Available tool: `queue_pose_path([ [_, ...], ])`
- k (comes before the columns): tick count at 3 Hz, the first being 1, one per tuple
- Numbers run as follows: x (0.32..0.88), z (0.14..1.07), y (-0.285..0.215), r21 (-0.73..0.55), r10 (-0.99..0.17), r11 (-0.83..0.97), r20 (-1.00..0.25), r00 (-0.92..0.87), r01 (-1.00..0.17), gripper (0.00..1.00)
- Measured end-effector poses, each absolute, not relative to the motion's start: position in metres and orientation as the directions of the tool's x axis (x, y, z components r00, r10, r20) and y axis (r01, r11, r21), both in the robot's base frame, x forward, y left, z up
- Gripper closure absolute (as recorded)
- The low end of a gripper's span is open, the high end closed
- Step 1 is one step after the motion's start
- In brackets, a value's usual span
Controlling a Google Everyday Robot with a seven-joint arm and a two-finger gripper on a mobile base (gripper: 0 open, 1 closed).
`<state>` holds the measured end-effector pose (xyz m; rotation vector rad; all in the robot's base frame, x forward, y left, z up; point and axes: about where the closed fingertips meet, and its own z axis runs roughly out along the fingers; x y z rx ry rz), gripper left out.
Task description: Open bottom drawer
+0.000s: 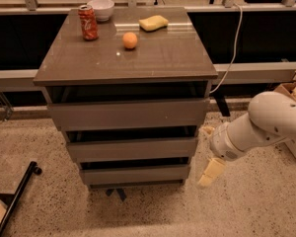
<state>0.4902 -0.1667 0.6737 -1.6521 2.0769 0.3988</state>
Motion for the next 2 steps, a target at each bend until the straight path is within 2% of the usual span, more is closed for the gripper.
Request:
queue_pose_path([
  [2, 0.508, 0.605, -0.16, -0.006, -0.79, 0.216, -0.588, -0.172, -0.976, 0.0],
])
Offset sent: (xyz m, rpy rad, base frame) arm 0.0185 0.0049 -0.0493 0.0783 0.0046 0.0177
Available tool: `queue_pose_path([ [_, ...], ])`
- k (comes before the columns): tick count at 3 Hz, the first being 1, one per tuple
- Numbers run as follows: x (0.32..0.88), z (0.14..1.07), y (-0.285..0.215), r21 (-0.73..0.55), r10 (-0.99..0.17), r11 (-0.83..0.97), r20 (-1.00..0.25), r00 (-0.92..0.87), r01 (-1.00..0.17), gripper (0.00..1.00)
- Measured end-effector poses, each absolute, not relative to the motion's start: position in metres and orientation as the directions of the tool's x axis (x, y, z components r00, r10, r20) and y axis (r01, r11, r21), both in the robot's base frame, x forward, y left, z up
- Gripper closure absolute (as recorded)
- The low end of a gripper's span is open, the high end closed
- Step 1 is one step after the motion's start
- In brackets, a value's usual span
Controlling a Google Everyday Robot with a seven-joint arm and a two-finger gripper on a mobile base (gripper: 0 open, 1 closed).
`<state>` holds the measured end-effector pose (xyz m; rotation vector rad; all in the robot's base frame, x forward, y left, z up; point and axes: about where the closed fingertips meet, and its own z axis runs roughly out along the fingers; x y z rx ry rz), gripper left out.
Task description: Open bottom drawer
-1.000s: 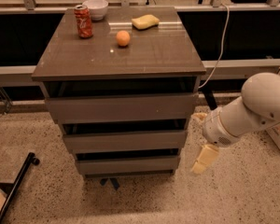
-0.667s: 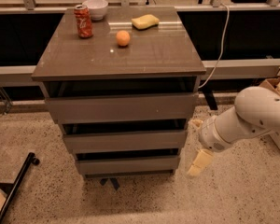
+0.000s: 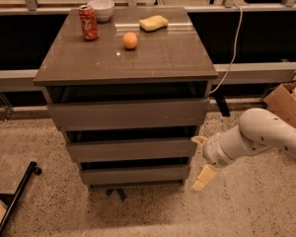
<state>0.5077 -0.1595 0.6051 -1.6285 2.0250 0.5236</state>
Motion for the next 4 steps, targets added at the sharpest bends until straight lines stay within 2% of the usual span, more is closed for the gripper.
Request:
queue_pose_path([
  [2, 0.51, 0.557, -0.142, 0.04, -0.8, 0.234, -0.56, -0.216, -0.971, 0.0],
  [4, 0.518, 0.521, -0.132, 0.012, -0.795, 0.252, -0.568, -0.214, -0.968, 0.0],
])
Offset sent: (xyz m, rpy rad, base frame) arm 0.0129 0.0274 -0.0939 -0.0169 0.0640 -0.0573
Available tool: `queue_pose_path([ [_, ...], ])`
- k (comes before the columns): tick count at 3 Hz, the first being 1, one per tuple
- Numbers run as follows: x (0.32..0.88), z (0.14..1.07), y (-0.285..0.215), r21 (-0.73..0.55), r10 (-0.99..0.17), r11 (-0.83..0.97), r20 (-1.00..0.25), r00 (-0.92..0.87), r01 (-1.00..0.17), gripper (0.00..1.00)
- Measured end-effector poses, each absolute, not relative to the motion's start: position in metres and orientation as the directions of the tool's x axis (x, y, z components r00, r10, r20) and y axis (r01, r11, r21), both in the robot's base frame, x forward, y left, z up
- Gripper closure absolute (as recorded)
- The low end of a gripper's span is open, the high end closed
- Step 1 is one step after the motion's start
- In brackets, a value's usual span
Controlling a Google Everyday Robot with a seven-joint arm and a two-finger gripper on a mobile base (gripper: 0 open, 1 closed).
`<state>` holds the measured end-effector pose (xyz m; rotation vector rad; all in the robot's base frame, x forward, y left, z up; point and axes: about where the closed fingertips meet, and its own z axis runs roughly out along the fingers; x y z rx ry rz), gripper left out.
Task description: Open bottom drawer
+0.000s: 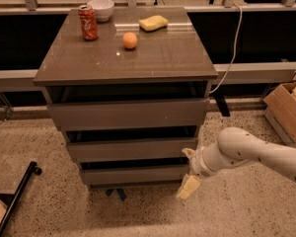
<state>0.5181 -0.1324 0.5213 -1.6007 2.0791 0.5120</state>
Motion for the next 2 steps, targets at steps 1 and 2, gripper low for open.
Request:
queue_pose_path([
  [1, 0.52, 0.509, -0.129, 0.032, -0.797, 0.266, -0.556, -0.238, -0.964, 0.0],
  [2, 0.524, 0.479, -0.12, 0.04, -0.765, 0.296, -0.588, -0.262, -0.954, 0.0],
])
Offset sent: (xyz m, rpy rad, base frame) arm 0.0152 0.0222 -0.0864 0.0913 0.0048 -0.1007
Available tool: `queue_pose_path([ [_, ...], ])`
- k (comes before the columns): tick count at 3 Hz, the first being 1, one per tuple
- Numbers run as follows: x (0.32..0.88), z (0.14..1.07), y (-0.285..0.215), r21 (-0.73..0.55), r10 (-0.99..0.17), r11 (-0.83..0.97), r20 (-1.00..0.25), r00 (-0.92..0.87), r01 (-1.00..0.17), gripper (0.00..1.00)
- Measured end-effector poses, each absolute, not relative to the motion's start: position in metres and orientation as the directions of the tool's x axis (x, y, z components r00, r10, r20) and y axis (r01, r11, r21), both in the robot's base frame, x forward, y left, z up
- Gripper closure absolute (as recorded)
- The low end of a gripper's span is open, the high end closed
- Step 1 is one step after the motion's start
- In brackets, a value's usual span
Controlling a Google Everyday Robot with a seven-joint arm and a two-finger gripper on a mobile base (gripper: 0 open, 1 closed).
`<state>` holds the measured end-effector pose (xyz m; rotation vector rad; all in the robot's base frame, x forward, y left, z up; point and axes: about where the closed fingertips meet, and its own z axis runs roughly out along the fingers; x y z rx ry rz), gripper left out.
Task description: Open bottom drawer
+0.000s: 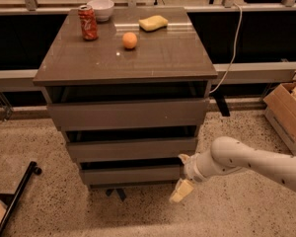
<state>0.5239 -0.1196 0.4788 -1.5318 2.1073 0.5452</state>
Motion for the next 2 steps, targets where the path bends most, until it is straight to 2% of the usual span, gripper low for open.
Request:
queue_pose_path([
  [2, 0.55, 0.39, -0.114, 0.079, -0.65, 0.336, -0.702, -0.292, -0.938, 0.0],
])
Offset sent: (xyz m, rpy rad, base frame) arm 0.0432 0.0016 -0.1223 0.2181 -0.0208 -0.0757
